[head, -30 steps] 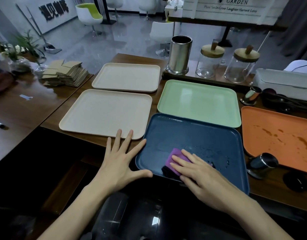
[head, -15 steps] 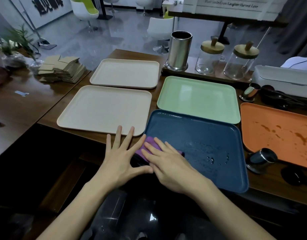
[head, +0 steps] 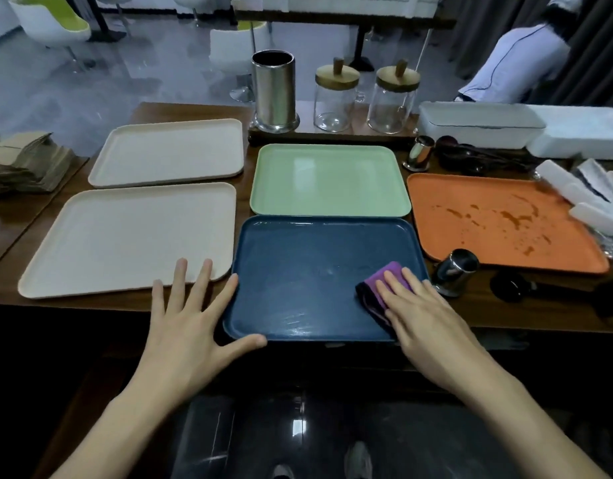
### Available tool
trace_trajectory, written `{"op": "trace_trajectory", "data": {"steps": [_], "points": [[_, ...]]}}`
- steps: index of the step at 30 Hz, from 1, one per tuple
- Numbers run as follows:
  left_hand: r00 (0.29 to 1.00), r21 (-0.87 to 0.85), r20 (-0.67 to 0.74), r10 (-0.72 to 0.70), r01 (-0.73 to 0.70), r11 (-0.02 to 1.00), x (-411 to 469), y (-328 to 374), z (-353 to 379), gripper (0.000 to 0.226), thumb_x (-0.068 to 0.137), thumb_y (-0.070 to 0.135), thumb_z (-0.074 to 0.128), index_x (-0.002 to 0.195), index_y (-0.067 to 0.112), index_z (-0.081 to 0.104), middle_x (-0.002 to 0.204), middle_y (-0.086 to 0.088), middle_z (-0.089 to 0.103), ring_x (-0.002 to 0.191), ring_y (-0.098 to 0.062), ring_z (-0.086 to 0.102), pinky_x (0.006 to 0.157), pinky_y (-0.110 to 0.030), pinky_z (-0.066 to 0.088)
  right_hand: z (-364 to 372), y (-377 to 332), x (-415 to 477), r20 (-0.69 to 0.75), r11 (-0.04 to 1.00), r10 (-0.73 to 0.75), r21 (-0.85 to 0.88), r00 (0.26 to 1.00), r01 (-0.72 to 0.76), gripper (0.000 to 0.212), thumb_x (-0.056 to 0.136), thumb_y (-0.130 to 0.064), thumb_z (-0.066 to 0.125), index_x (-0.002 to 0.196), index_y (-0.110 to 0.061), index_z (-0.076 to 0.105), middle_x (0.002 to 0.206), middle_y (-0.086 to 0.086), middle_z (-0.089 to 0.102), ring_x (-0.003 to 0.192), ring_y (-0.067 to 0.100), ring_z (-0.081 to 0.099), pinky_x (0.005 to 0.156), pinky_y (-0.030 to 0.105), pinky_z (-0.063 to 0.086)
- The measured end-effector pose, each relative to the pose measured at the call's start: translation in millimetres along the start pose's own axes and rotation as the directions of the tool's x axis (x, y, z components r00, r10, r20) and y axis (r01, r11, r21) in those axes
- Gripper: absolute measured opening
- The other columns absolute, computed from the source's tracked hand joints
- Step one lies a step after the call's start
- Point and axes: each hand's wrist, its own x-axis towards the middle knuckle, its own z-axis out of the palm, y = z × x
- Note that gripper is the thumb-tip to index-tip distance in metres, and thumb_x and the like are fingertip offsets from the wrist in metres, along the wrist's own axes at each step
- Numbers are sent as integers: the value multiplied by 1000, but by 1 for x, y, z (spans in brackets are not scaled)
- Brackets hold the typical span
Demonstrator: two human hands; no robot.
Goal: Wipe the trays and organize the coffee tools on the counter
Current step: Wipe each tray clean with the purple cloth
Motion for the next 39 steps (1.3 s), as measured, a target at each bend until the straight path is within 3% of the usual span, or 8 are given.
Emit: {"op": "trace_trajectory", "data": {"steps": [6, 10, 13, 18, 26, 32, 35, 39], "points": [[996, -16, 40, 85, -85, 996, 6, 2, -7, 115, 71, 102, 19, 158, 29, 31, 167, 10, 12, 154, -22, -22, 122, -59, -11, 11, -3, 0, -61, 1000, -25, 7, 998, 26, 55, 108, -29, 29, 161, -21, 16, 169, -4, 8, 155, 15, -5, 122, 29, -7], [992, -16, 32, 121, -120, 993, 7, 0, -8, 109, 74, 99, 28, 153, 25, 42, 165, 8, 22, 156, -23, -14, 120, -66, -4, 22, -17, 17, -93, 986, -156, 48, 983, 161, 53, 106, -25, 34, 158, -16, 30, 166, 1, 21, 156, 22, 7, 122, 35, 0], [991, -11, 69, 118, -117, 993, 8, 0, -12, 110, 73, 100, 30, 154, 27, 39, 166, 11, 17, 156, -22, -17, 120, -66, -5, 32, -50, 52, -112, 959, -277, 33, 954, 282, 54, 100, -23, 46, 153, -12, 39, 162, 7, 34, 153, 29, 20, 121, 41, 8], [990, 71, 76, 117, -122, 990, 9, 4, -17, 108, 72, 101, 31, 151, 28, 45, 164, 10, 24, 157, -26, -7, 120, -65, -2, 35, -114, 110, -73, 917, -396, 29, 915, 399, 64, 104, -24, 40, 161, -12, 11, 169, 6, 5, 155, 28, -6, 122, 40, -10], [991, 166, 76, 106, -117, 979, 10, 8, -23, 107, 71, 101, 32, 146, 27, 54, 160, 7, 34, 157, -28, 5, 119, -61, 4, 33, -89, 112, -59, 925, -376, 39, 925, 378, 61, 107, -26, 36, 161, -12, 12, 169, 6, 6, 156, 26, -4, 123, 39, -8], [985, 92, 165, 50, -66, 994, 13, 12, -36, 115, 65, 106, 26, 152, 32, 43, 167, 12, 19, 155, -18, -17, 125, -57, -2, 10, -12, 102, -71, 984, -171, 27, 983, 174, 57, 109, -33, 27, 161, -16, 10, 169, 1, 4, 156, 21, -6, 124, 37, -6], [989, 7, 135, 57, -59, 998, 33, 12, -42, 112, 66, 105, 21, 144, 32, 55, 162, 10, 33, 157, -20, -6, 126, -54, 2, 6, -6, 101, -66, 986, -161, 27, 985, 163, 57, 109, -35, 25, 161, -17, 12, 169, 0, 4, 156, 19, -6, 125, 37, -4], [988, 9, 138, 70, -72, 997, 73, -2, -36, 113, 68, 101, 20, 158, 35, 28, 170, 5, 12, 157, -23, -12, 125, -55, -2, 5, -9, 100, -56, 989, -135, 46, 989, 138, 57, 109, -38, 24, 161, -19, 10, 169, -3, 2, 155, 16, -8, 124, 34, -6]]}}
